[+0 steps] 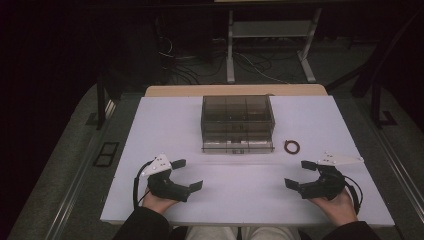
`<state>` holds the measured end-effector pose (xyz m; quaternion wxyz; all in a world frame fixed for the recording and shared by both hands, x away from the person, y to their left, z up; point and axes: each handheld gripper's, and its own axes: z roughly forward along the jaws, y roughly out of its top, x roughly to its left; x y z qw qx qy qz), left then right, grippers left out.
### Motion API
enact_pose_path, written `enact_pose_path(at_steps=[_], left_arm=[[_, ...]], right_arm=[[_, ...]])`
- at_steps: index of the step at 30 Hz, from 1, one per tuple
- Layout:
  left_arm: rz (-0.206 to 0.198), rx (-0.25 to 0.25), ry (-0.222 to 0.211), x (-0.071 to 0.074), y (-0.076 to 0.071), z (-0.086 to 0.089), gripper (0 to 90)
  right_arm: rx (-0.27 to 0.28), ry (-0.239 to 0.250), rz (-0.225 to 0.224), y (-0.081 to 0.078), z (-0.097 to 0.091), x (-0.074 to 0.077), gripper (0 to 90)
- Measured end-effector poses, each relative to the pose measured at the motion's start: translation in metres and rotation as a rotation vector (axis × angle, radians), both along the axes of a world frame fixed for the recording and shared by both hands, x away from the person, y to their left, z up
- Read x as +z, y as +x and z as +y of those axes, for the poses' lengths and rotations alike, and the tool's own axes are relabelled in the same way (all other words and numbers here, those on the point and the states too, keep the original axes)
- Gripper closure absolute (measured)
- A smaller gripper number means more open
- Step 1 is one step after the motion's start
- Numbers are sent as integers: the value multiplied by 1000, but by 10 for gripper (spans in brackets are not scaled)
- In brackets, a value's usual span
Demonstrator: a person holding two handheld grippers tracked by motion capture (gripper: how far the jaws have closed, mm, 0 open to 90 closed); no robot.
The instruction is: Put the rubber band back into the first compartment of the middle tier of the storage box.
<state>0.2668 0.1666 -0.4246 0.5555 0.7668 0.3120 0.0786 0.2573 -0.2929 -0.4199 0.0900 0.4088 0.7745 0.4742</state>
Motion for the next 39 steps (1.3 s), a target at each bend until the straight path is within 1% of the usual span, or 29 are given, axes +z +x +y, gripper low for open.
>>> enact_pose_path(at_steps=[5, 9, 11, 13, 16, 22, 29, 31, 39], left_arm=[[-2, -2, 4, 0, 0, 0, 0], [0, -1, 4, 0, 0, 0, 0], [0, -1, 5, 0, 0, 0, 0], [0, 0, 7, 0, 0, 0, 0], [2, 4, 11, 0, 0, -1, 0], [0, 4, 12, -1, -1, -1, 0], [4, 4, 7, -1, 0, -1, 0], [2, 6, 10, -1, 0, -1, 0], [6, 13, 2, -1, 0, 0, 0]], right_arm=[[1, -7, -4, 0, 0, 0, 3], [15, -1, 2, 0, 0, 1, 3], [15, 0, -2, 0, 0, 1, 3], [16, 7, 4, -1, 0, 1, 3], [21, -5, 5, -2, 1, 2, 3], [20, -7, 13, -3, 1, 3, 3], [40, -41, 20, -5, 4, 6, 3], [40, -46, 25, -5, 3, 6, 3], [30, -61, 41, -7, -5, 11, 3]])
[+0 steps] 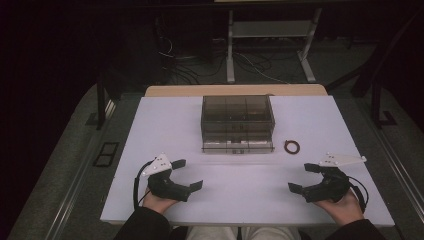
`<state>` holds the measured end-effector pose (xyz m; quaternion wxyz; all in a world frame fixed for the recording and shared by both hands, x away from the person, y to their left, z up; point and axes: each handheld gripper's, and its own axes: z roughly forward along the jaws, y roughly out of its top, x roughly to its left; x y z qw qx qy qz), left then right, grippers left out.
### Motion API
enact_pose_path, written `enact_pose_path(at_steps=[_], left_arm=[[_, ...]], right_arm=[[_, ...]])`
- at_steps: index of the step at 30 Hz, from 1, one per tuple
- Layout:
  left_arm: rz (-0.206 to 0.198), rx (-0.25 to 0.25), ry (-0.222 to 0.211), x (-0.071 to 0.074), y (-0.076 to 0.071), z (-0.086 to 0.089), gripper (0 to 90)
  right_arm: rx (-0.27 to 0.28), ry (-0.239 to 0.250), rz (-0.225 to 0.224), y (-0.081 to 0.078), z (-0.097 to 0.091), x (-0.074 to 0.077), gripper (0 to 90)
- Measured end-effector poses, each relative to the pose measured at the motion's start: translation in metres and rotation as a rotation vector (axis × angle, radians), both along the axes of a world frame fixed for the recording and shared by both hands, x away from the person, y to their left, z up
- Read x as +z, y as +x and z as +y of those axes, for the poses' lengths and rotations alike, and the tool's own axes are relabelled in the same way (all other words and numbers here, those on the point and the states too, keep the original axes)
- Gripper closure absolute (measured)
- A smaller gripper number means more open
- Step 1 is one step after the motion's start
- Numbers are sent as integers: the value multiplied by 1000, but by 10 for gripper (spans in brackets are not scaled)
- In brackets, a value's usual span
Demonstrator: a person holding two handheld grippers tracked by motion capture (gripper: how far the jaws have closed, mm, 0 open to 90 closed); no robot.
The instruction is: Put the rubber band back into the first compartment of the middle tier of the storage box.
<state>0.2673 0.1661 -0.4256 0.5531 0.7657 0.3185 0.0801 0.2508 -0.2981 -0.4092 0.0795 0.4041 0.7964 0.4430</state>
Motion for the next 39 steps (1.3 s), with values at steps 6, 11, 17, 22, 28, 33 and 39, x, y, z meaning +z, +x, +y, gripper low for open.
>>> enact_pose_path(at_steps=[6, 11, 17, 22, 28, 33, 39], left_arm=[[-1, 3, 0, 0, 0, 0, 0], [-1, 4, 1, 0, 0, 0, 0], [2, 6, 1, 0, 0, 1, 0], [1, 9, 1, 0, 0, 2, 0], [0, 9, 7, 0, 0, 2, 0], [1, 8, 8, 0, 0, 1, 0], [4, 14, 10, 0, 0, 1, 0]], right_arm=[[2, -15, 2, 5, -7, 6, 3], [5, -27, 5, 10, -10, 10, 3], [16, -37, 10, 15, -12, 15, 3], [35, -61, 13, 23, -11, 22, 3], [42, -75, 23, 28, -10, 25, 3], [44, -98, 32, 38, -11, 30, 3], [53, -109, 33, 45, -10, 34, 3]])
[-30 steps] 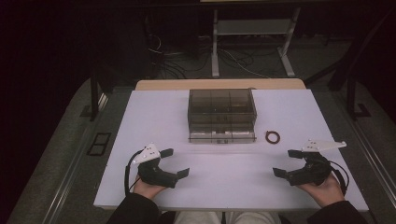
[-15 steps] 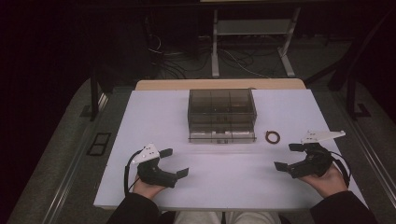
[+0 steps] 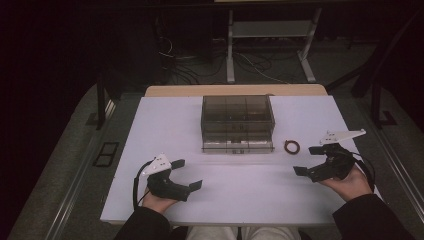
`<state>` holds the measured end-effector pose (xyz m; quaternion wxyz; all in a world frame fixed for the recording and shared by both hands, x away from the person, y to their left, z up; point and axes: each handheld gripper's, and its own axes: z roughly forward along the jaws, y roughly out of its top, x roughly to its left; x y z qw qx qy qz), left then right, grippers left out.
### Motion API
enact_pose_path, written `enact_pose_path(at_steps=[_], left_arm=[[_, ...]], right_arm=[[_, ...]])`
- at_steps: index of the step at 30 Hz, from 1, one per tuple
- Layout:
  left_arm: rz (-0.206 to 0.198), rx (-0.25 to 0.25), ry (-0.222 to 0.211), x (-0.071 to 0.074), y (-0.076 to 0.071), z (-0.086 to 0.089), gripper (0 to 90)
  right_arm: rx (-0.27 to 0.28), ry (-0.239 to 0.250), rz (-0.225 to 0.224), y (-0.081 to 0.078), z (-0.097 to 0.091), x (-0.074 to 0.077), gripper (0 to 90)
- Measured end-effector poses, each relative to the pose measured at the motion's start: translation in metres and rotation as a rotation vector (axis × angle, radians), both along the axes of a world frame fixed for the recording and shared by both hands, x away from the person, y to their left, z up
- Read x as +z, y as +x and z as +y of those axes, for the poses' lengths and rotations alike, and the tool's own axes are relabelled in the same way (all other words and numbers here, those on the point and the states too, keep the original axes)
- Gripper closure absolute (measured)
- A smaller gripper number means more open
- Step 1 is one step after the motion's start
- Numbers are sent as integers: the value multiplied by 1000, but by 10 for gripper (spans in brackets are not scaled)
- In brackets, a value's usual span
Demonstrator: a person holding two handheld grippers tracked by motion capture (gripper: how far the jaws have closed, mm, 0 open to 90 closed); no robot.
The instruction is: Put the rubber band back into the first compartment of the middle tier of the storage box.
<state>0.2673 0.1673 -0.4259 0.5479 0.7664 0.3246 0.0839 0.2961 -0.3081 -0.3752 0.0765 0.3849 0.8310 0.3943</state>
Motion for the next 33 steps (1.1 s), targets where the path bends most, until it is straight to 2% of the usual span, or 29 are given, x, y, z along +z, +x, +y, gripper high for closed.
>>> enact_pose_path(at_steps=[7, 12, 18, 25, 33], left_arm=[[0, 4, -2, 0, 0, 1, 0], [0, 5, -2, 0, 0, 1, 0], [1, 5, -5, 0, 0, 1, 0], [0, 3, -4, 0, 0, 1, 0], [1, 2, -4, 0, 0, 0, 0]], right_arm=[[20, -21, 2, 13, 1, 9, 3], [26, -40, 10, 22, 2, 11, 3], [23, -39, 16, 29, 2, 11, 3], [24, -45, 30, 41, 3, 7, 3], [35, -68, 44, 54, 4, -5, 3]])
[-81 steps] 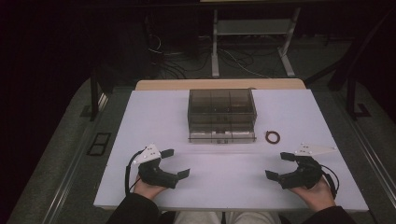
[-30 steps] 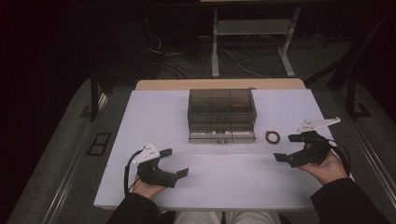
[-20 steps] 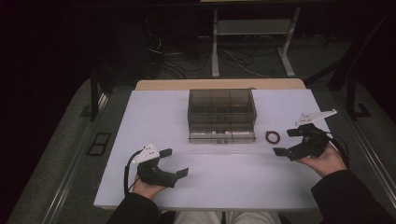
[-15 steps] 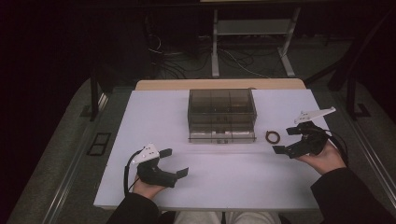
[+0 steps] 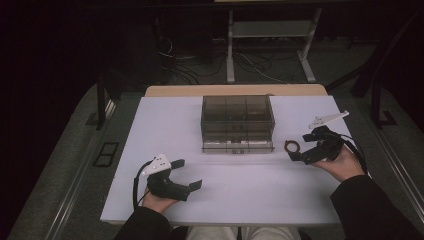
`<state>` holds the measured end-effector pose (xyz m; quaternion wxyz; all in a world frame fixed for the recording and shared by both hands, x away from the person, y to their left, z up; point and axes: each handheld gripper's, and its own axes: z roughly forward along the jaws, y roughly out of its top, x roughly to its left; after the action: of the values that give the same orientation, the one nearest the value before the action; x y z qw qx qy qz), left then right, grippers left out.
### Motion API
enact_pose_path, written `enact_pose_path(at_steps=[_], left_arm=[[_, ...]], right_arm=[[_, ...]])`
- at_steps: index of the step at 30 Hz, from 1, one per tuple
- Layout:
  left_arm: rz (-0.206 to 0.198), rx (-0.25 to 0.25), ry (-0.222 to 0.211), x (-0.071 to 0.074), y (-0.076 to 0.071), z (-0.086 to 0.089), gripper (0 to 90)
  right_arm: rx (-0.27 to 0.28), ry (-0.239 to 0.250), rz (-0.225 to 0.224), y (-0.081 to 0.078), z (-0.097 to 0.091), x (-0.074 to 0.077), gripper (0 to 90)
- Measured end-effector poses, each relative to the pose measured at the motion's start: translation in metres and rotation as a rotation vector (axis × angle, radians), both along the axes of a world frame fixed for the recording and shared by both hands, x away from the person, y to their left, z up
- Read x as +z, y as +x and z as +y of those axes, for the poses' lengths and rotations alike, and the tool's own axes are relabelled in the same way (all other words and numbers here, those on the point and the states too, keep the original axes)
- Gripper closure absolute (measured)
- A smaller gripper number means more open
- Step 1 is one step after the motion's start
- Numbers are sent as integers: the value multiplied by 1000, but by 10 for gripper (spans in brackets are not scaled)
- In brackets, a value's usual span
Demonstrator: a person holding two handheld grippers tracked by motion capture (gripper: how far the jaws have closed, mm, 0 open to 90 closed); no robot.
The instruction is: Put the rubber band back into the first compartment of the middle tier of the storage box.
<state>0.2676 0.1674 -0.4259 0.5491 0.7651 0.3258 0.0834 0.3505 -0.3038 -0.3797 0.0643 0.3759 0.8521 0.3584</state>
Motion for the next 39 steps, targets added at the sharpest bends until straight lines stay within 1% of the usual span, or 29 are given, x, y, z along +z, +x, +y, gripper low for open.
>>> enact_pose_path(at_steps=[5, 9, 23, 32, 36, 39], left_arm=[[1, 2, -1, 0, 0, 0, 0], [0, 1, -3, 0, 0, 0, 0], [1, -6, 5, 0, 0, -1, 0], [1, -11, 5, 0, 1, -1, 0], [5, -9, -8, 0, 1, -1, 0], [5, -8, -8, 0, 1, 0, 0]], right_arm=[[0, 2, 3, 5, 0, -4, 3], [0, -4, 14, 11, -1, -9, 3], [-4, -4, 37, 25, -6, -21, 3], [-2, -23, 50, 32, -3, -33, 3], [5, -27, 62, 36, -2, -37, 3], [11, -35, 65, 38, 1, -41, 3]])
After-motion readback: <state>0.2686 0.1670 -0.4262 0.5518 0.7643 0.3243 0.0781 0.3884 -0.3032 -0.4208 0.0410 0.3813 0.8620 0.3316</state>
